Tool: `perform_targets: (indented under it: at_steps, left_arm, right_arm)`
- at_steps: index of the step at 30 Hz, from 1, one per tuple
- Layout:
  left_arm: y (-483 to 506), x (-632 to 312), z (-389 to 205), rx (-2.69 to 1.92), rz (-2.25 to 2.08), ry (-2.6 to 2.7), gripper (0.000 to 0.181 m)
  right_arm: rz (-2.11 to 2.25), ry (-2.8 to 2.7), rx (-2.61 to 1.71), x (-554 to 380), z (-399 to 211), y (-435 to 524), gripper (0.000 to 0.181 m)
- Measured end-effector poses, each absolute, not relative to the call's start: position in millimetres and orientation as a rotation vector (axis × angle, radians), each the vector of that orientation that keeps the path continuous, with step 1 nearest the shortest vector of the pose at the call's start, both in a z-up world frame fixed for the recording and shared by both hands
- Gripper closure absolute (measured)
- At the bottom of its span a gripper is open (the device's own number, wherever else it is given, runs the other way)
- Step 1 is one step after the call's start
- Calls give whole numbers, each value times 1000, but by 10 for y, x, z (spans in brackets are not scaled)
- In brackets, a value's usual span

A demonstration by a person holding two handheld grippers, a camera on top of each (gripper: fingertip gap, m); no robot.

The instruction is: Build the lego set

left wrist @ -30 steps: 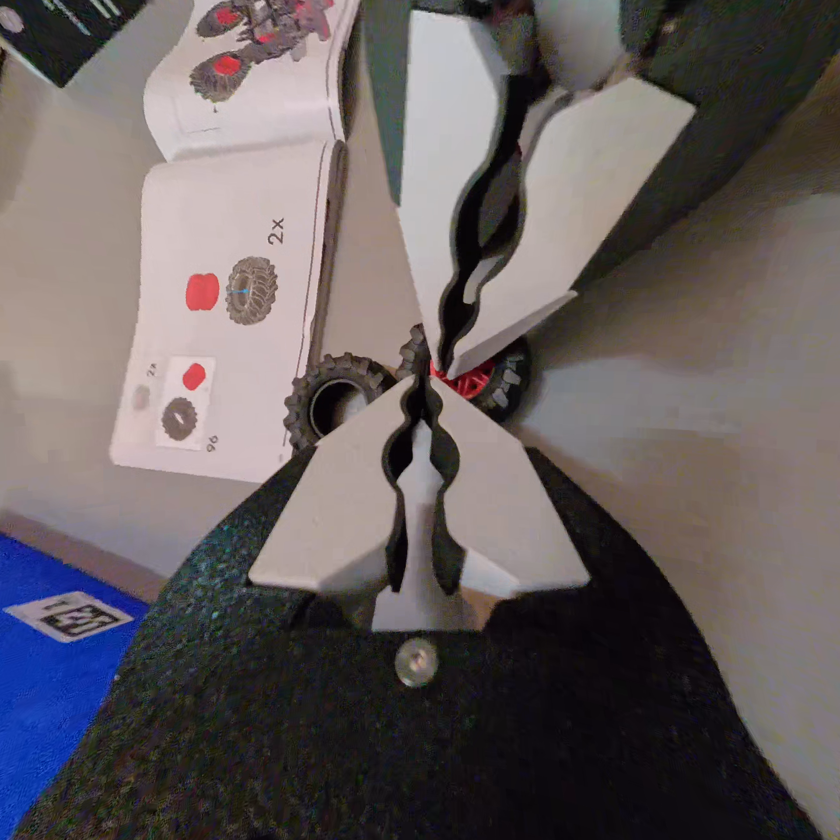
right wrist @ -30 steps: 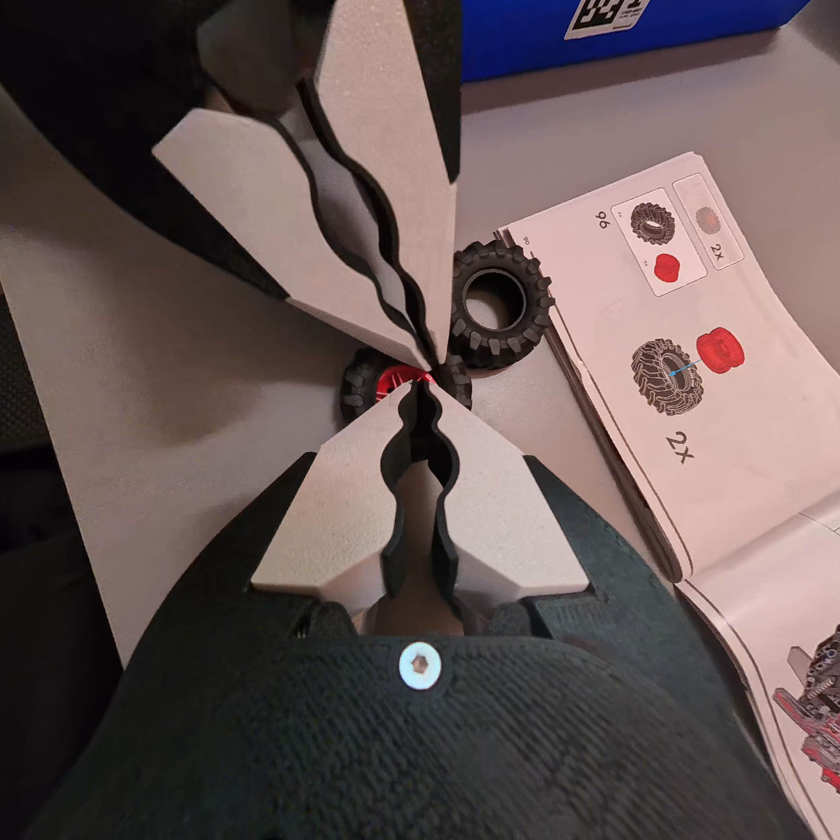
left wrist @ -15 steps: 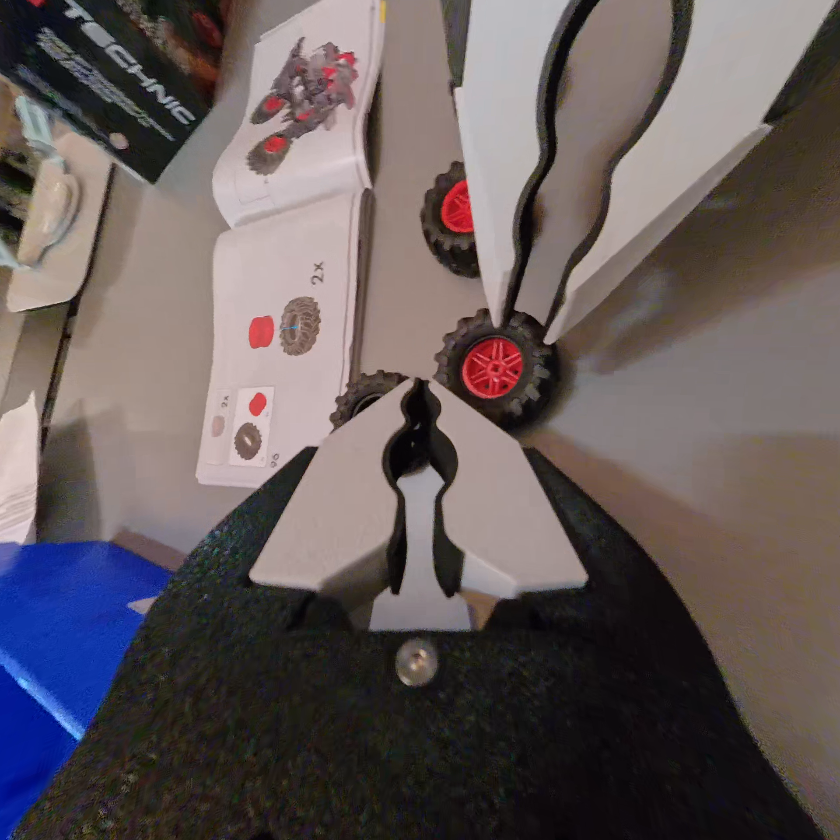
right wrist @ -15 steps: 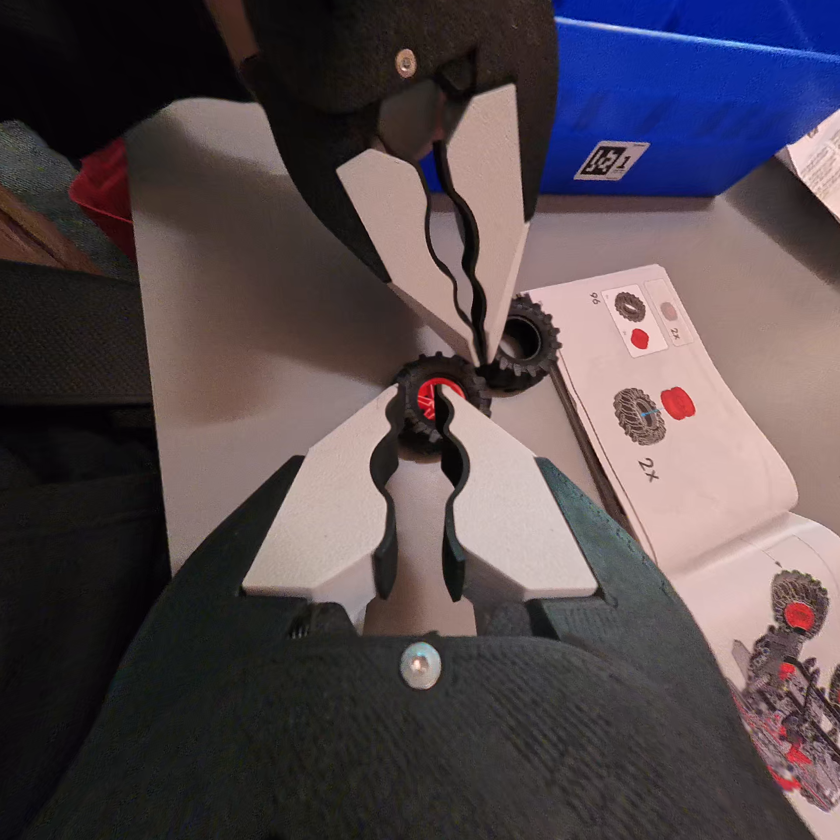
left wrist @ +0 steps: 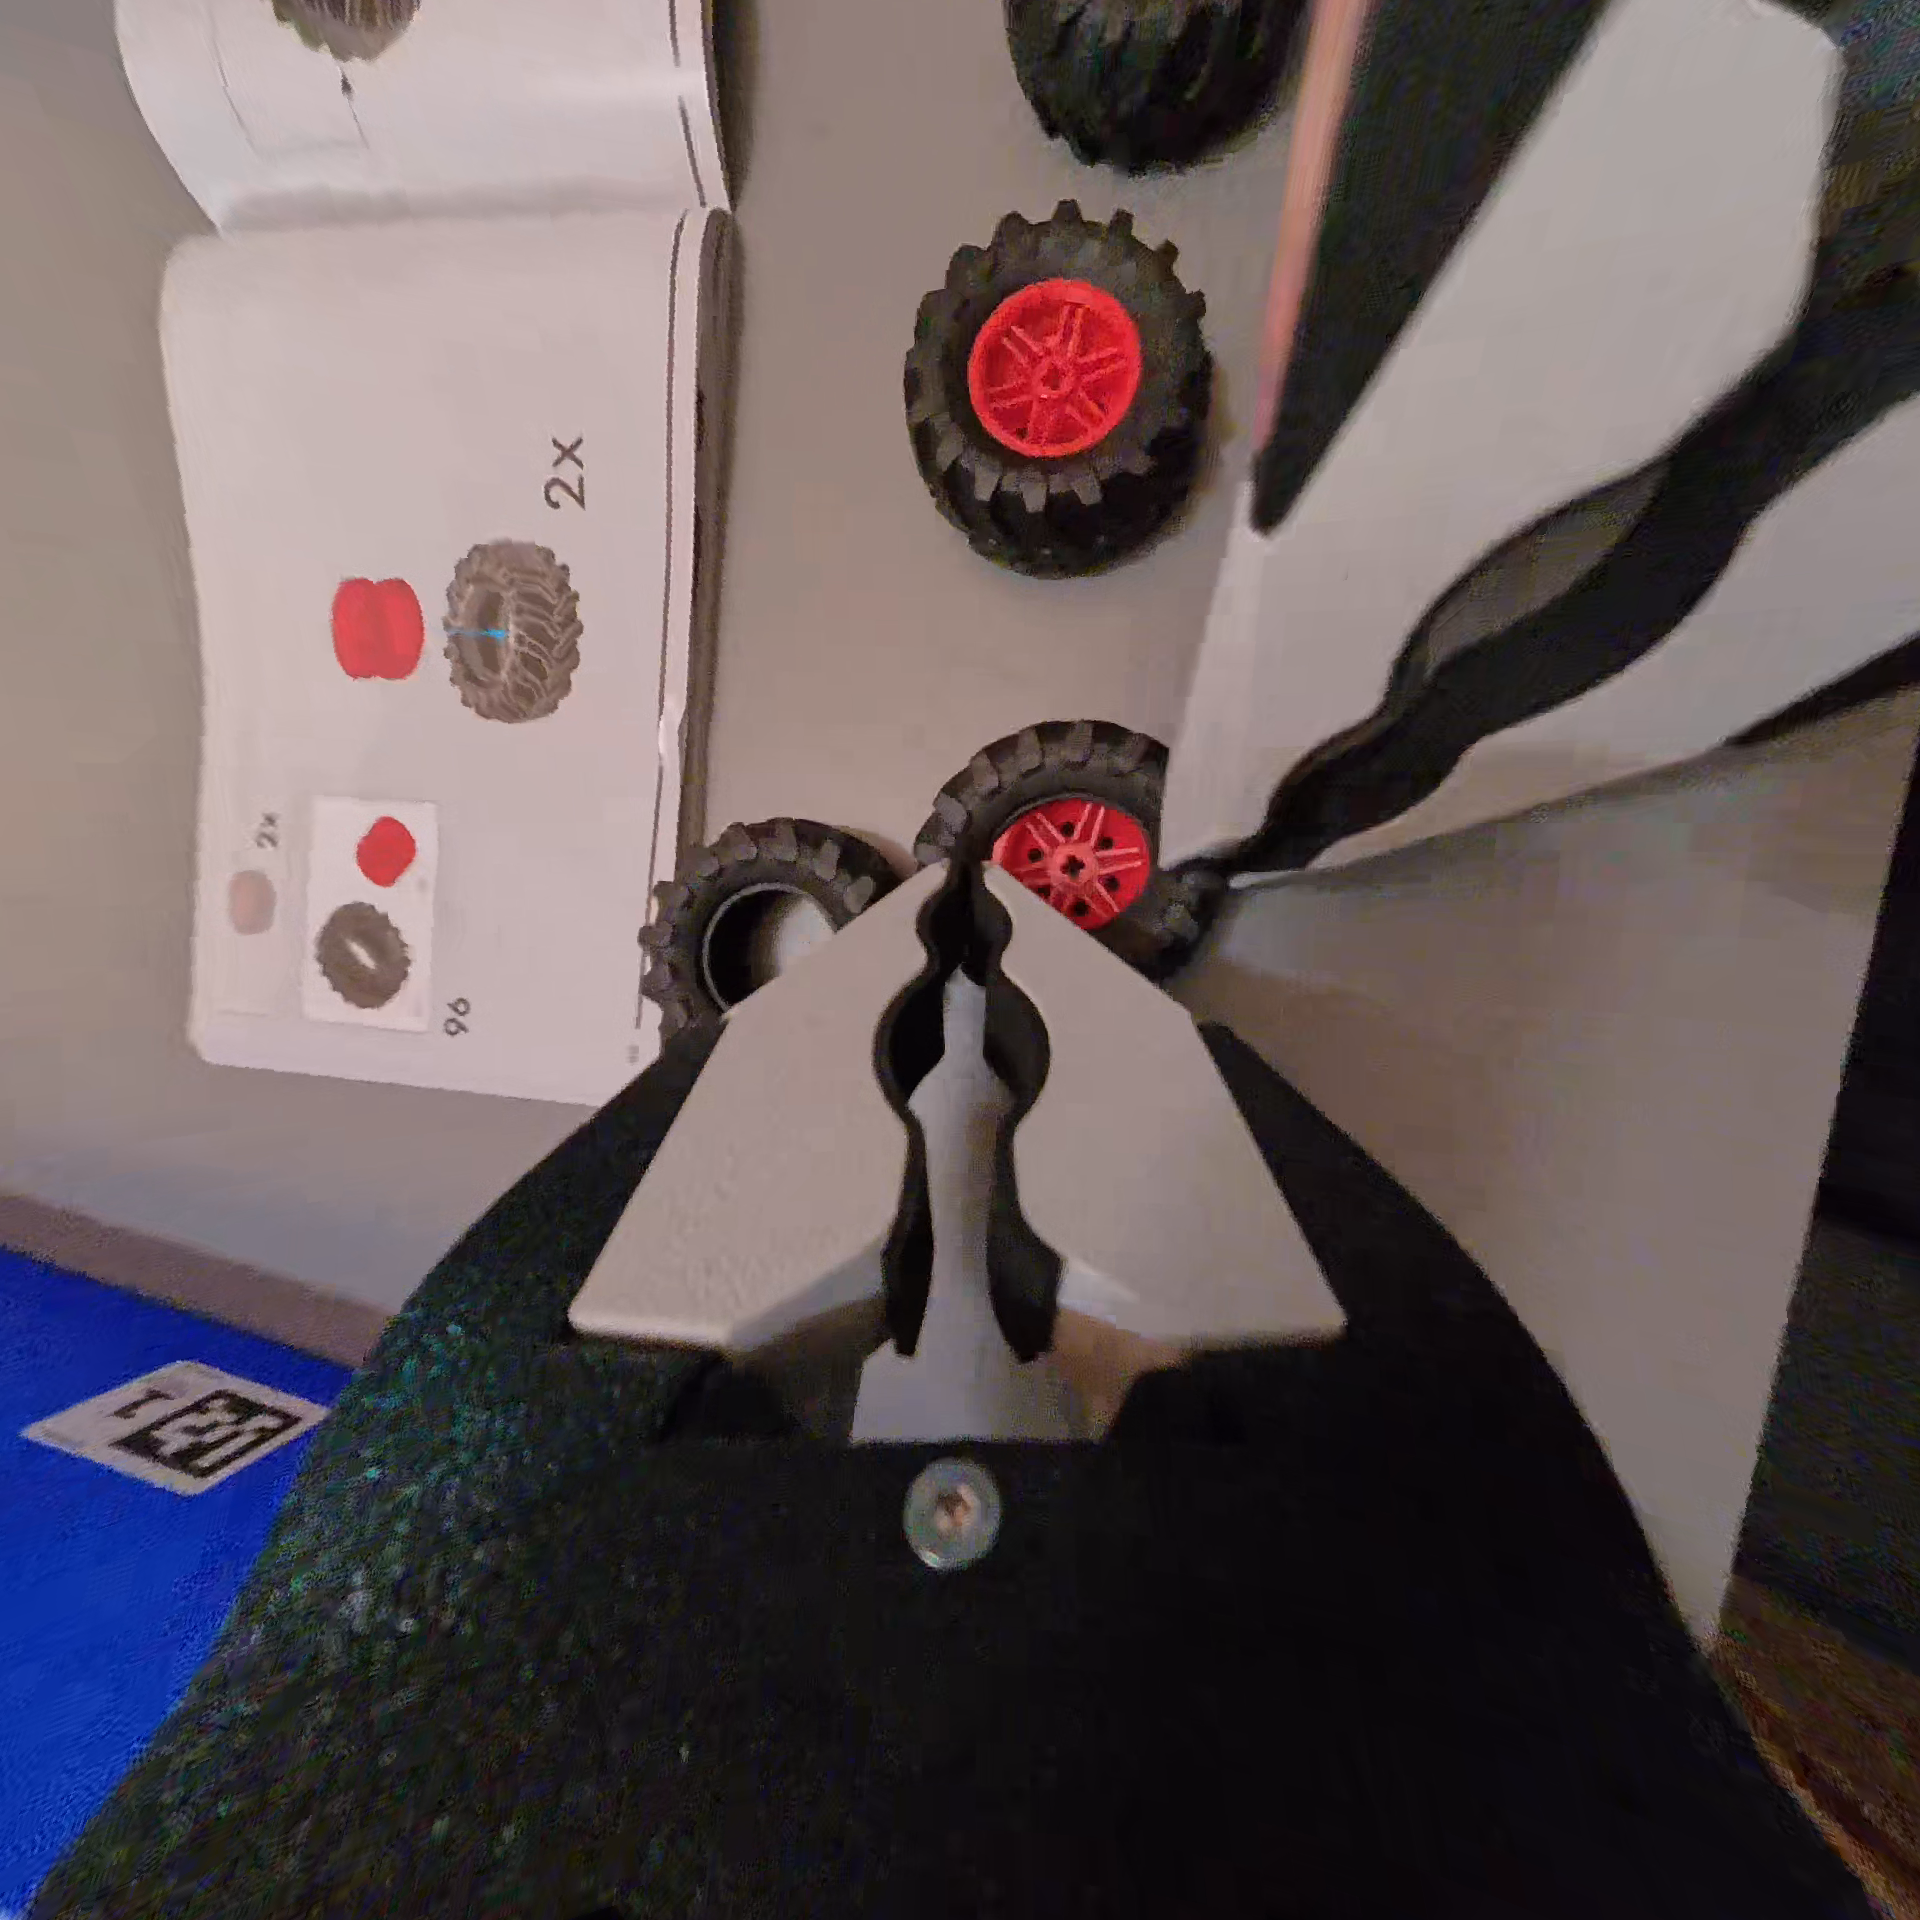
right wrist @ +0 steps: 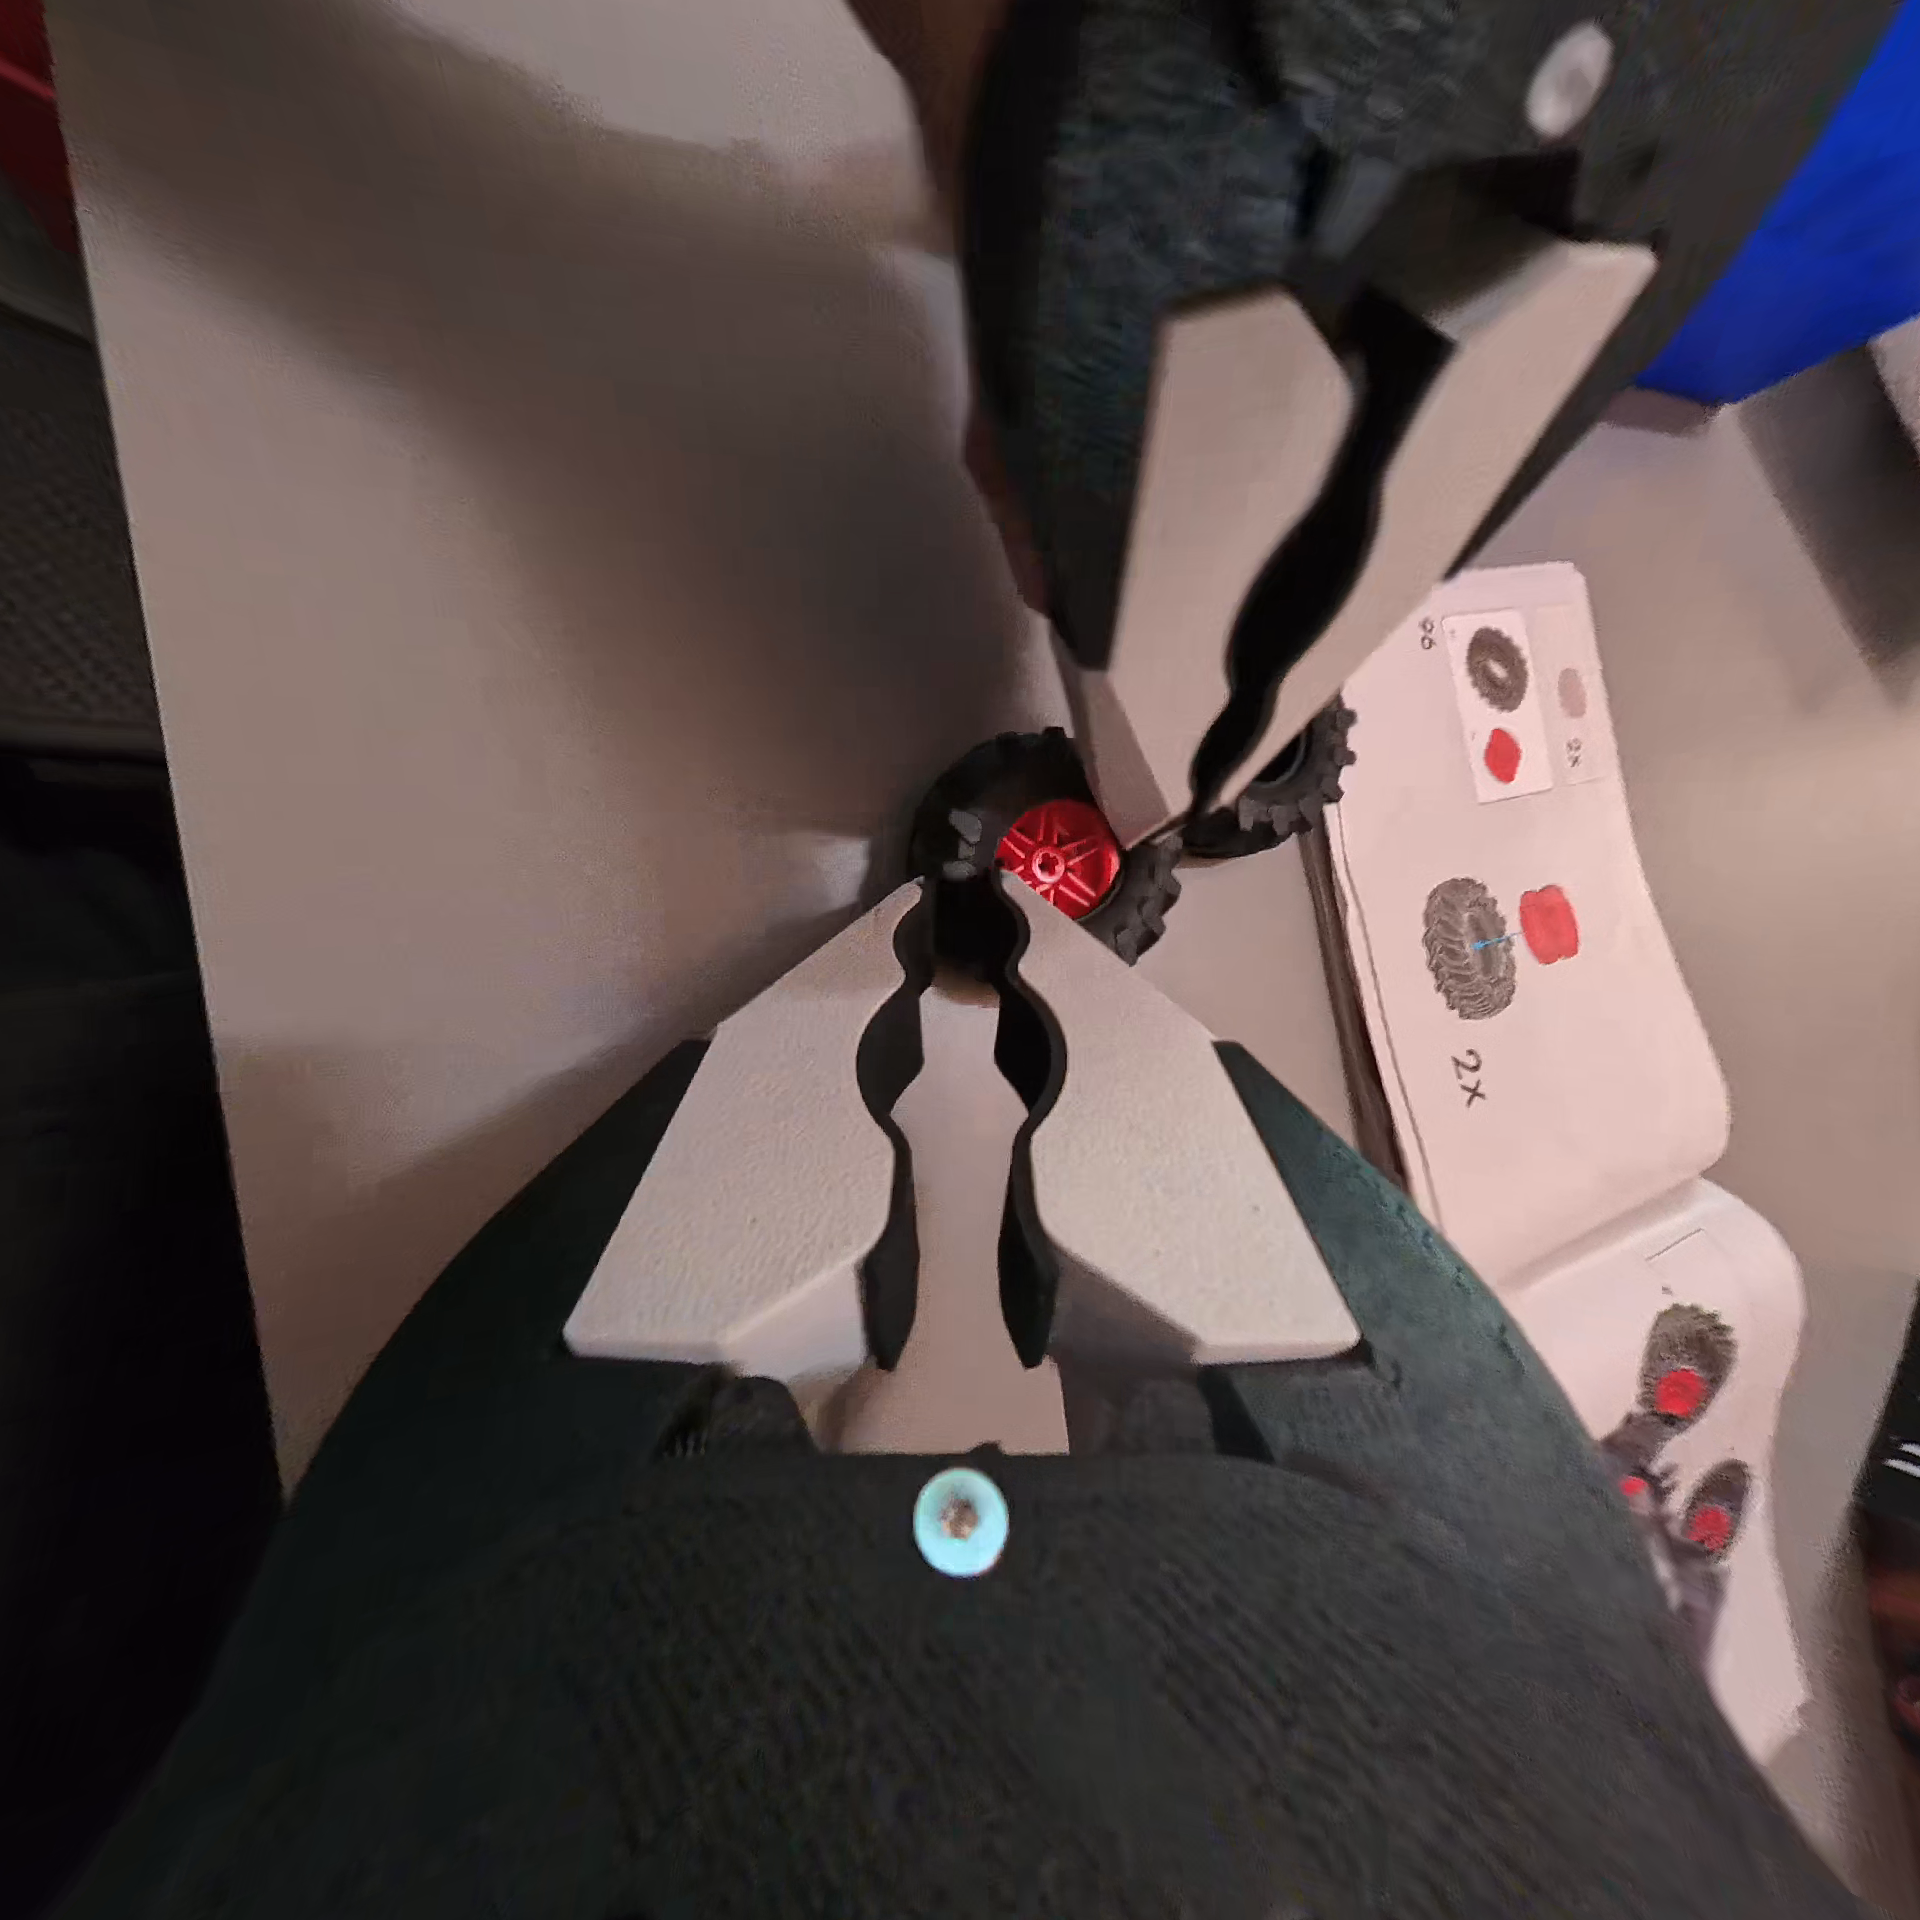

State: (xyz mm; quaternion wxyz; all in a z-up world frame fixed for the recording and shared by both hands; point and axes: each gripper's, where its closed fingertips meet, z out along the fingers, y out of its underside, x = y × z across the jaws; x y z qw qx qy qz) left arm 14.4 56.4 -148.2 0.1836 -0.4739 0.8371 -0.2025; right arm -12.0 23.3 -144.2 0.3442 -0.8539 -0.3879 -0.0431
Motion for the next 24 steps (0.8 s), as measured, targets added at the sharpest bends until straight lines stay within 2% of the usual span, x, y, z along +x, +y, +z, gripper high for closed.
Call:
perform_targets:
  at_steps: [8,14,20,24]
  left_arm:
    - [567,176,-1526,-1611,-490,2383,181]
    - [557,177,-1501,-1458,-412,2415,181]
    - [400,31,-1215,-1273,-759,2268,181]
    - [416,-63,-1235,-1199,-637,2294,181]
  right_arm:
    - [-257,-1104,-2166,-166,-1455,256,175]
    - [-186,-1006,-2172,-159,-1436,267,175]
    - [-24,-980,-2157,-204,-1417,161,181]
    - [31,-983,-2151,-173,-1413,120,181]
